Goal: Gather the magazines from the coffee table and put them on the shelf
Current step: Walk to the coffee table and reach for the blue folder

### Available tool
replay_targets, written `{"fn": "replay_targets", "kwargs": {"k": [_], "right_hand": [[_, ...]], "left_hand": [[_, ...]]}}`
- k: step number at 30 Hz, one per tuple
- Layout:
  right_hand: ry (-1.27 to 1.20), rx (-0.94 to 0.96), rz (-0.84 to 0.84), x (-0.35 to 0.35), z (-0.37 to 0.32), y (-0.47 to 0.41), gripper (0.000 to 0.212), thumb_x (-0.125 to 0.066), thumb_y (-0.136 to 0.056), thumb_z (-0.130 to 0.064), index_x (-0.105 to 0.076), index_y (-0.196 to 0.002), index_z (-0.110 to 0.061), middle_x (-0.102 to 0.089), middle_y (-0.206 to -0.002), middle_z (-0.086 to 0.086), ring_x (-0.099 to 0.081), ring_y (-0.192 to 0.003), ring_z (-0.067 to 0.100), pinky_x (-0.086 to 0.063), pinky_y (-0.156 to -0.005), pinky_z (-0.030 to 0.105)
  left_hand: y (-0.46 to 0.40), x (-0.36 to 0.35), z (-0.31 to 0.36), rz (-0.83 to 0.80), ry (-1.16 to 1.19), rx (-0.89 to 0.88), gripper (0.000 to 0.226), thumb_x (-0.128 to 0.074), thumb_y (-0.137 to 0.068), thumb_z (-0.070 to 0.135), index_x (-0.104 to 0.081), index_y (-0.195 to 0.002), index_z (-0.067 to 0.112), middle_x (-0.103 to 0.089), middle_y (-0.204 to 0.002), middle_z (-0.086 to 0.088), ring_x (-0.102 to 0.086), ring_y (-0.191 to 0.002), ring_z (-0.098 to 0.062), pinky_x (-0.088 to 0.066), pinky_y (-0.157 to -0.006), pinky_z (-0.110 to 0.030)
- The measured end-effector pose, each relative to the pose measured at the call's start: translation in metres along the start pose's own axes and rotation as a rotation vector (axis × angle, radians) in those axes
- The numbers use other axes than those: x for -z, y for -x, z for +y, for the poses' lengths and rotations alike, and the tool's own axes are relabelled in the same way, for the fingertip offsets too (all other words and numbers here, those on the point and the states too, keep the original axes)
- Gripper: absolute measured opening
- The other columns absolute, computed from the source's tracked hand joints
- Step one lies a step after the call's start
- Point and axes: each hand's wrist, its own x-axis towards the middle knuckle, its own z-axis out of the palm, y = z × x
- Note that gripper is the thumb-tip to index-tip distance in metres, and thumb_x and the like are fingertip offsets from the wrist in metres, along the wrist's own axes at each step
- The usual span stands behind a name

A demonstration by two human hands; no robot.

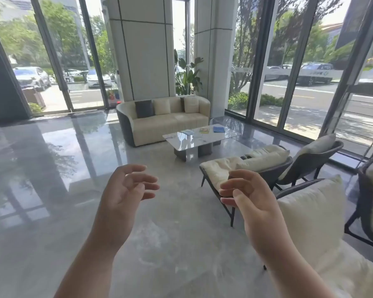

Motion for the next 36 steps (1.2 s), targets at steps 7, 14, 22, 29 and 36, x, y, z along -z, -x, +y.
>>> {"fn": "replay_targets", "kwargs": {"k": [7,14,22,29,36], "right_hand": [[0.033,0.000,0.001,-0.051,0.059,-0.116,0.032,-0.045,-0.094,0.006,-0.061,-0.111,-0.015,-0.071,-0.090,0.011,-0.069,-0.088,0.021,-0.058,-0.082,0.039],[0.053,0.003,0.017,-0.103,0.110,-0.225,0.035,-0.045,-0.094,0.008,-0.061,-0.107,-0.020,-0.071,-0.091,0.009,-0.069,-0.086,0.018,-0.056,-0.078,0.029],[0.069,-0.004,0.056,-0.112,0.171,-0.348,0.029,-0.045,-0.092,0.002,-0.061,-0.108,-0.017,-0.071,-0.090,0.011,-0.068,-0.088,0.023,-0.058,-0.081,0.036],[0.091,-0.012,0.071,-0.094,0.245,-0.502,0.029,-0.046,-0.087,-0.006,-0.060,-0.110,-0.015,-0.070,-0.090,0.010,-0.068,-0.087,0.022,-0.057,-0.079,0.035],[0.078,-0.011,0.085,-0.086,0.303,-0.669,0.031,-0.045,-0.094,0.006,-0.060,-0.108,-0.017,-0.070,-0.090,0.012,-0.068,-0.086,0.024,-0.057,-0.080,0.036]], "left_hand": [[-0.122,0.024,-0.073,-0.022,-0.019,-0.007,0.028,-0.046,-0.085,0.009,-0.059,-0.108,0.018,-0.073,-0.093,-0.009,-0.071,-0.089,-0.029,-0.055,-0.083,-0.048],[-0.252,0.040,-0.129,-0.045,-0.025,-0.009,0.028,-0.046,-0.085,0.009,-0.059,-0.107,0.019,-0.072,-0.093,-0.010,-0.071,-0.088,-0.030,-0.055,-0.083,-0.048],[-0.377,0.019,-0.204,-0.068,0.006,0.036,0.026,-0.046,-0.085,0.009,-0.060,-0.106,0.017,-0.073,-0.091,-0.010,-0.071,-0.086,-0.028,-0.057,-0.082,-0.046],[-0.527,-0.042,-0.290,-0.096,-0.023,0.041,0.028,-0.045,-0.084,0.009,-0.058,-0.109,0.012,-0.073,-0.091,-0.007,-0.072,-0.086,-0.025,-0.058,-0.080,-0.040],[-0.679,-0.080,-0.357,-0.106,-0.068,0.019,0.029,-0.045,-0.085,0.008,-0.058,-0.110,0.013,-0.073,-0.092,-0.007,-0.071,-0.087,-0.025,-0.056,-0.081,-0.043]]}}
